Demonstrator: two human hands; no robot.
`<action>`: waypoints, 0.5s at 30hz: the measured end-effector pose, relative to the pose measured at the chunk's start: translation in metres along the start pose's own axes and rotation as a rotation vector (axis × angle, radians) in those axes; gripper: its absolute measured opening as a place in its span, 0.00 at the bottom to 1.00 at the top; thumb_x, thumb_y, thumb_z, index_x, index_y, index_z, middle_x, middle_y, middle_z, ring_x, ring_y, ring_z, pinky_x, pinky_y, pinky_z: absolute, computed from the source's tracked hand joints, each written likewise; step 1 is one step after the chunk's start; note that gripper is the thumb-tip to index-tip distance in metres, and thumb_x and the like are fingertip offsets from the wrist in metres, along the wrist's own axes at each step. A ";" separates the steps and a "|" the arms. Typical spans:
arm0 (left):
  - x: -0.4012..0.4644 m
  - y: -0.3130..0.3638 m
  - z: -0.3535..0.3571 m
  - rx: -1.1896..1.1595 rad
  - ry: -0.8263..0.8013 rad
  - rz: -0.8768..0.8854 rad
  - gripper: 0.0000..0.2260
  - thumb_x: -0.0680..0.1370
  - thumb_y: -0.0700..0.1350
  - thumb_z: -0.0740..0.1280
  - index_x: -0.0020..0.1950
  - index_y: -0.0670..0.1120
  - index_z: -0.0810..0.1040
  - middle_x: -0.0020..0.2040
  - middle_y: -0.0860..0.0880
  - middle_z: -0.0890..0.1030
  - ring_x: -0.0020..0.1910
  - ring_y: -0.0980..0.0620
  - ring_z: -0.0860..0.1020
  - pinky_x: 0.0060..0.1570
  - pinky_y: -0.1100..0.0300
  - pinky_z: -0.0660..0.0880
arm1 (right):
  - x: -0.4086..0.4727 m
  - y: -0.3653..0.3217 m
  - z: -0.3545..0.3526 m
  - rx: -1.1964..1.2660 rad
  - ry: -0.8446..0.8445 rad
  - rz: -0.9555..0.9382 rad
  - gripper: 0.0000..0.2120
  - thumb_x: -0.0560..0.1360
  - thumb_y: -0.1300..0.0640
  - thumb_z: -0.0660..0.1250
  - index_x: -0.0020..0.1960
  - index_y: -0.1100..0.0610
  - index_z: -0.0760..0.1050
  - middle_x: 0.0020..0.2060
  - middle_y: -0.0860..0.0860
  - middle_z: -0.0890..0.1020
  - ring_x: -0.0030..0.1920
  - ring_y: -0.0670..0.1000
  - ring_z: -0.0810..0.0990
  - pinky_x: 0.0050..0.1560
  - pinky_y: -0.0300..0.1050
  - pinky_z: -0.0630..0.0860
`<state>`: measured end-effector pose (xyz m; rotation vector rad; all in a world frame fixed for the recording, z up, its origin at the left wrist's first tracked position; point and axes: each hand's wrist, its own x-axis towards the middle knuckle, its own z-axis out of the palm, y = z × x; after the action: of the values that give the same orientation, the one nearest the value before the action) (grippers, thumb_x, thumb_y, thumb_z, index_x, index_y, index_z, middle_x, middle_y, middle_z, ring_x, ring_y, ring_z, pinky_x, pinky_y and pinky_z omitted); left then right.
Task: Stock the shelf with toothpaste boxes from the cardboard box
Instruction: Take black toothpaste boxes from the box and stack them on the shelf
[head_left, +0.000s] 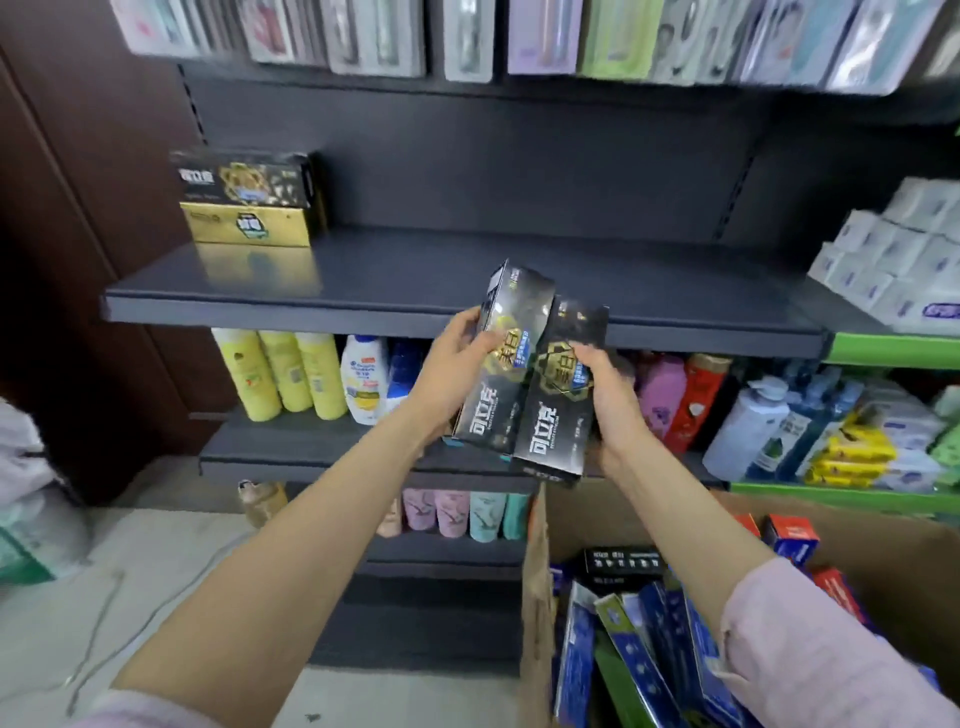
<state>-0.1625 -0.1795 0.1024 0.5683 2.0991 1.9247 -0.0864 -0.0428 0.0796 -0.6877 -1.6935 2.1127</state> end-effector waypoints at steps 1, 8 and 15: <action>0.005 0.006 -0.015 0.034 0.017 0.036 0.20 0.79 0.47 0.65 0.70 0.46 0.68 0.61 0.49 0.77 0.60 0.52 0.75 0.60 0.61 0.70 | 0.007 -0.005 0.015 -0.010 -0.007 -0.022 0.21 0.67 0.40 0.68 0.52 0.53 0.80 0.51 0.52 0.84 0.54 0.54 0.81 0.64 0.55 0.73; 0.060 0.029 -0.148 0.403 0.252 0.188 0.22 0.78 0.51 0.65 0.70 0.42 0.69 0.63 0.45 0.77 0.63 0.48 0.74 0.50 0.67 0.64 | 0.040 -0.037 0.146 -0.133 -0.022 -0.219 0.20 0.73 0.45 0.67 0.58 0.57 0.76 0.55 0.50 0.80 0.57 0.51 0.77 0.58 0.47 0.72; 0.151 0.041 -0.292 0.928 0.150 0.210 0.23 0.80 0.49 0.63 0.73 0.46 0.64 0.69 0.44 0.72 0.67 0.42 0.71 0.63 0.52 0.69 | 0.087 -0.059 0.287 -0.226 -0.040 -0.408 0.18 0.71 0.44 0.70 0.56 0.53 0.75 0.54 0.51 0.80 0.56 0.52 0.79 0.61 0.52 0.75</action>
<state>-0.4167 -0.3738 0.1863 0.8393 3.0858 0.9696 -0.3222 -0.2129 0.1723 -0.3211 -1.9215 1.6821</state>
